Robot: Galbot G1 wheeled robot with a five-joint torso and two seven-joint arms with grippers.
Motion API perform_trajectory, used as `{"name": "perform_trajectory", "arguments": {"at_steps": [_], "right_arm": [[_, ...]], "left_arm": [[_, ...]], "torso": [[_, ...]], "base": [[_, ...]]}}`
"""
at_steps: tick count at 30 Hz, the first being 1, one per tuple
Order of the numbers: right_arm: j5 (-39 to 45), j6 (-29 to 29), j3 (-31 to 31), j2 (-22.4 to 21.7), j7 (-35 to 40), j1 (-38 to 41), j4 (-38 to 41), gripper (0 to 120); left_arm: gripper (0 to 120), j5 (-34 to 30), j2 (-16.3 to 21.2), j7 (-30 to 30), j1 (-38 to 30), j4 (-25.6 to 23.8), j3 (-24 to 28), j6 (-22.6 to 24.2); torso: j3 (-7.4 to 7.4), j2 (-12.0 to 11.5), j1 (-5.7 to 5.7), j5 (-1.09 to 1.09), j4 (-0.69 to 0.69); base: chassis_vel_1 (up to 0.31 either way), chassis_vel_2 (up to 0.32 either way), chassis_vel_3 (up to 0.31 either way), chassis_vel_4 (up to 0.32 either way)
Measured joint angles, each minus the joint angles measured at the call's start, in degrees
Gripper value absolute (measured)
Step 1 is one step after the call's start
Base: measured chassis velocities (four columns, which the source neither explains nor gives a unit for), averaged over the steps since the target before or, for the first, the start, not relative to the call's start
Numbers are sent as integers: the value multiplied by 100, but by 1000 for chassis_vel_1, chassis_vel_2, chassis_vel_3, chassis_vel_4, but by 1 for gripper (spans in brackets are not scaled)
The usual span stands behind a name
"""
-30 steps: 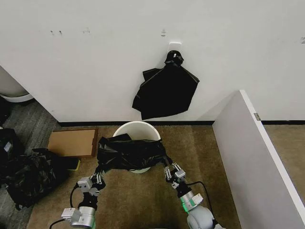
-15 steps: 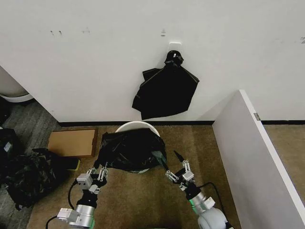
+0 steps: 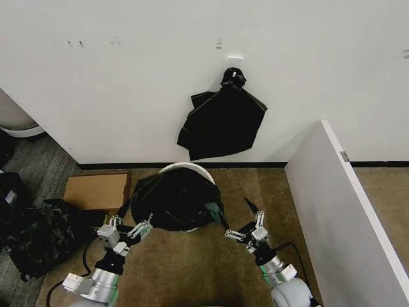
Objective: Place the garbage bag over the trash bin.
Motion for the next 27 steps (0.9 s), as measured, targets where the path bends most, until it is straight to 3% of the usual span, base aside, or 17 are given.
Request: {"name": "perform_trajectory", "arguments": {"at_steps": [2, 8, 12, 15, 16, 18, 20, 23, 27], "right_arm": [[1, -12, 10, 11, 3, 1, 52, 100], [-5, -24, 39, 49, 14, -20, 85, 100], [-14, -32, 73, 80, 29, -48, 135, 100], [-87, -50, 179, 152, 95, -122, 320, 100], [-109, -53, 195, 162, 111, -129, 344, 100], [-339, -83, 297, 237, 267, -155, 476, 100], [-421, -86, 311, 260, 306, -142, 500, 100], [-597, -88, 331, 305, 341, -92, 555, 100], [-626, -101, 307, 317, 349, -74, 614, 100]], "left_arm": [[100, 35, 62, -114, 82, -158, -144, 188], [100, -579, 256, -12, -103, -539, -304, 144], [100, -850, 607, -20, -482, -365, -340, 193], [100, -1368, 1340, 296, -1286, 319, -269, 218], [100, -1446, 1419, 403, -1380, 411, -248, 222], [100, -1849, 1893, 1328, -2016, 1157, -118, 354], [100, -1893, 2021, 1610, -2184, 1403, -98, 406], [100, -1894, 2311, 2330, -2681, 2044, 0, 620], [100, -1799, 2549, 2961, -3227, 2624, 133, 872]], "torso": [[0, 0, 0, -1, 0], [0, 0, 0, 0, 1], [0, 0, 0, 0, 0], [0, 0, 1, -2, -1], [0, 0, 1, -1, -1], [0, 0, 1, -3, -4], [1, 0, 2, -3, -5], [1, 0, 2, 1, 5], [1, -1, 2, -7, -2]], "base": [[0, 0, 0, 0], [0, 0, 0, 0], [0, 0, 0, 0], [0, 0, 0, 0], [0, 0, 0, 0], [0, 0, 0, 0], [0, 0, 0, 0], [0, 0, 0, 0], [0, 0, 0, 0]]}}
